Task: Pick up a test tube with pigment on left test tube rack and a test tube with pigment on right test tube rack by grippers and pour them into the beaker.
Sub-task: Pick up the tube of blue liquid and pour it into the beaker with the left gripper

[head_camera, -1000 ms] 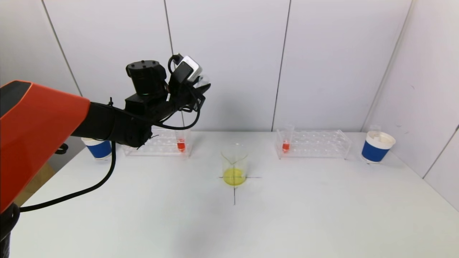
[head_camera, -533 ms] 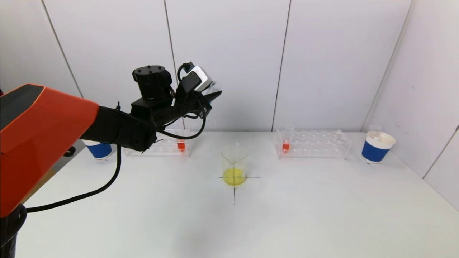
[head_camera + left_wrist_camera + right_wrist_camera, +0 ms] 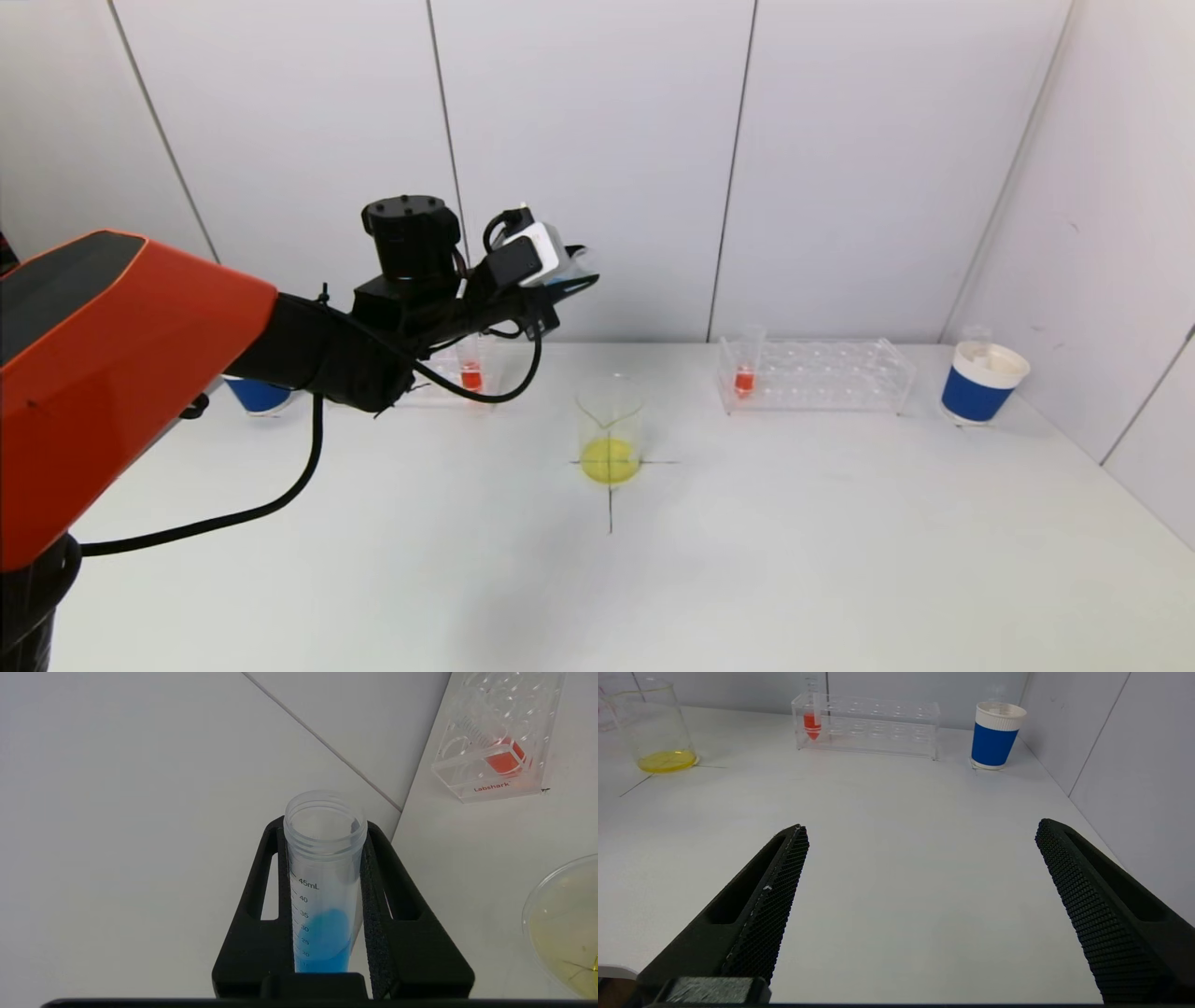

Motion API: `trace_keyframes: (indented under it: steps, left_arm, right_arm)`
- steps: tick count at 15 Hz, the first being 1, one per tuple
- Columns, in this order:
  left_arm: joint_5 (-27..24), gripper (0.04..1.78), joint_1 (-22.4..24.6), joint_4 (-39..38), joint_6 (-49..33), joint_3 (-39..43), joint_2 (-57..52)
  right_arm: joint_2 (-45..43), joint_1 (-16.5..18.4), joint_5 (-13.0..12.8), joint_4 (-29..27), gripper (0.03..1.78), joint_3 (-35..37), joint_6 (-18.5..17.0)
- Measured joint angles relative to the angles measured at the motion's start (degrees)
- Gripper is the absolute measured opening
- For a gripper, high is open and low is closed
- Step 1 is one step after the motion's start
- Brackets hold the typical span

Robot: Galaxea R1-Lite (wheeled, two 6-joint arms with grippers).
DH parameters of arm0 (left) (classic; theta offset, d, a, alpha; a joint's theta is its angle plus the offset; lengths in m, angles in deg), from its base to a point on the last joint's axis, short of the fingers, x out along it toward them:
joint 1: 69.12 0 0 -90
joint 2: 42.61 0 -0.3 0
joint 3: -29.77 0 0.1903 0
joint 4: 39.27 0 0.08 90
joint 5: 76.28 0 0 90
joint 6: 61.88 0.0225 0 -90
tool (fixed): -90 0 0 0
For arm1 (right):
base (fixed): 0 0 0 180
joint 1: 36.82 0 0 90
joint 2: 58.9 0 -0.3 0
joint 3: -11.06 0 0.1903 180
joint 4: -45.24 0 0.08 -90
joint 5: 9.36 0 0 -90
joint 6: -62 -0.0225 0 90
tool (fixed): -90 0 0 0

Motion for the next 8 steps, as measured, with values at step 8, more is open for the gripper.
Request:
trace_keyframes:
  steps: [8]
  left_arm:
    - [-3.01,0.44,-0.87,0.09,11.19,-0.05,1.55]
  right_arm:
    - [0.00,0.05,0.02,0.00,1.77,0.00,-0.02]
